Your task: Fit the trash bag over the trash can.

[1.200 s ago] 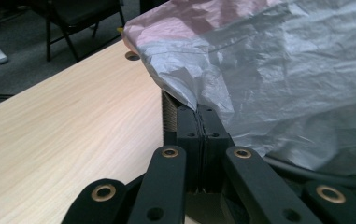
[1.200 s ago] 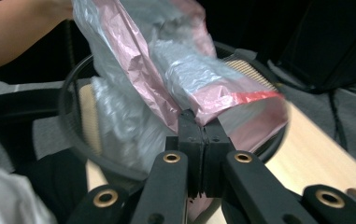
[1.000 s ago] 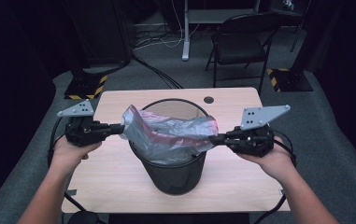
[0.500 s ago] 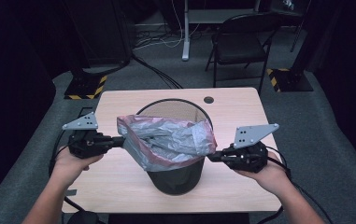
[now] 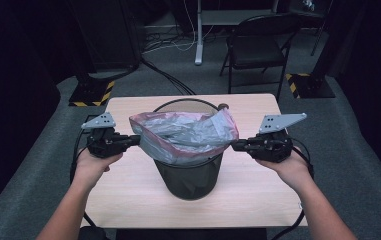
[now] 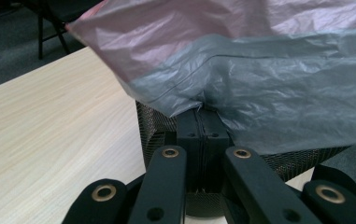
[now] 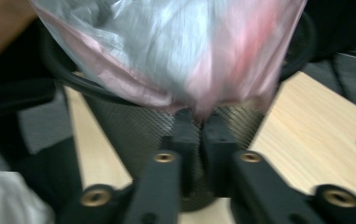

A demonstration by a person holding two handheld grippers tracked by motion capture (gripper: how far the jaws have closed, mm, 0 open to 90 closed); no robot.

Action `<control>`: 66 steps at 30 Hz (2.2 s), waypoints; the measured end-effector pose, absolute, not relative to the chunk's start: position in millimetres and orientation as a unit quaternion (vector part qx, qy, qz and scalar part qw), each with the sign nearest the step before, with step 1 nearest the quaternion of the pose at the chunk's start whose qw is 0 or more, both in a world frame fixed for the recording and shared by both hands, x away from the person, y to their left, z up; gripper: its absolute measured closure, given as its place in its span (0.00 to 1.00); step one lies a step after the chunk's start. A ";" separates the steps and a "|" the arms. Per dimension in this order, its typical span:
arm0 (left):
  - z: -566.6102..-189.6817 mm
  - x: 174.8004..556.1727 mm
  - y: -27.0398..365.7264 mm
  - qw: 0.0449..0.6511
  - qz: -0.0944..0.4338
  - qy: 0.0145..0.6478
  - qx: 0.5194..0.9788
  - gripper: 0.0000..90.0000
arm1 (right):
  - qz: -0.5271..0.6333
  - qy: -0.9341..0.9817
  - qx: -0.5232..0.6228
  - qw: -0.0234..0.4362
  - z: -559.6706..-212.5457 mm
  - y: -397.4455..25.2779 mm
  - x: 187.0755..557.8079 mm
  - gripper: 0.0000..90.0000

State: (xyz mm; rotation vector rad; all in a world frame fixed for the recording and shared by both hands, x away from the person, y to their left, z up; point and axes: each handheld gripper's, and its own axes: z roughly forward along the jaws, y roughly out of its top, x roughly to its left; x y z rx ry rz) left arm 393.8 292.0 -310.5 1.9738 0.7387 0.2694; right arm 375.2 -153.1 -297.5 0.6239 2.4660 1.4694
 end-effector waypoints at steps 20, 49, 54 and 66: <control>-308.4 393.2 293.2 0.483 0.106 0.305 0.814 0.97 | 0.540 0.829 0.134 0.063 -244.6 -130.2 358.7 0.54; -280.8 388.8 311.0 0.504 0.105 0.312 0.799 0.62 | 0.498 0.865 0.051 0.010 -279.1 -78.0 351.6 0.98; -266.8 392.1 304.8 0.495 0.122 0.307 0.803 0.56 | 0.499 0.865 0.051 0.011 -278.9 -77.8 351.6 0.98; -243.8 417.2 282.5 0.498 0.108 0.291 0.810 0.47 | 0.499 0.865 0.049 0.010 -278.7 -76.4 351.6 0.97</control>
